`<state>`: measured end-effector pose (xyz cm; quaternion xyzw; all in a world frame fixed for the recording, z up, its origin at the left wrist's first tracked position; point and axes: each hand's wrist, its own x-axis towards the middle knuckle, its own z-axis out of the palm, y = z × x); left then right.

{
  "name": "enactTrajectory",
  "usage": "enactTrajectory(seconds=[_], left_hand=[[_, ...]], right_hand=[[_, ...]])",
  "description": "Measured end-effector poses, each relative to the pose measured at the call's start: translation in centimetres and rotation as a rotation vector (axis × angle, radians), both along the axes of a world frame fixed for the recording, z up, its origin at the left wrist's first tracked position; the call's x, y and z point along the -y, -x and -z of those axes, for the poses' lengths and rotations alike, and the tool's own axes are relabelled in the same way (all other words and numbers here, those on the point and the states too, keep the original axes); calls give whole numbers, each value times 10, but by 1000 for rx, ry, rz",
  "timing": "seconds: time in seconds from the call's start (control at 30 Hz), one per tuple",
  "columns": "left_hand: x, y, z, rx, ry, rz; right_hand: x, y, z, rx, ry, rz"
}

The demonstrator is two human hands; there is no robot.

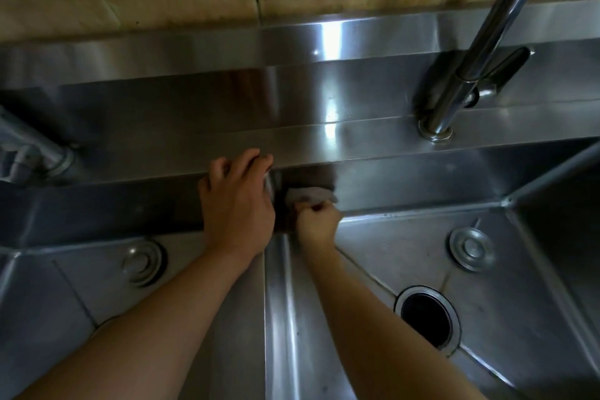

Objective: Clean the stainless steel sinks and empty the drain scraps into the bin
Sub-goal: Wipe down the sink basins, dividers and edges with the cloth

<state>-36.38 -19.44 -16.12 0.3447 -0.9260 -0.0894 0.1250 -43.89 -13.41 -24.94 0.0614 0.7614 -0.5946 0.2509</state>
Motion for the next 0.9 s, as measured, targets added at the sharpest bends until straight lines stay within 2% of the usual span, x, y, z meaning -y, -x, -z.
enactTrajectory(seconds=[0.1,0.17,0.37,0.47,0.57,0.77,0.9], left_hand=[[0,0,0,5,-6,-18],[1,0,0,-17,-5,-15],[0,-2,0,-37,-6,-9],[1,-2,1,-45,-2,-2],[3,-2,2,-34,12,4],[0,-3,1,-30,17,4],[1,-2,3,-48,13,25]], right_hand=[[7,-11,5,0,53,-109],[-1,-3,5,15,6,-97],[-77,82,15,1,-204,127],[-104,124,38,10,-195,254],[-93,119,44,51,-143,309],[-16,24,49,73,-5,-81],[3,6,55,209,6,-98]])
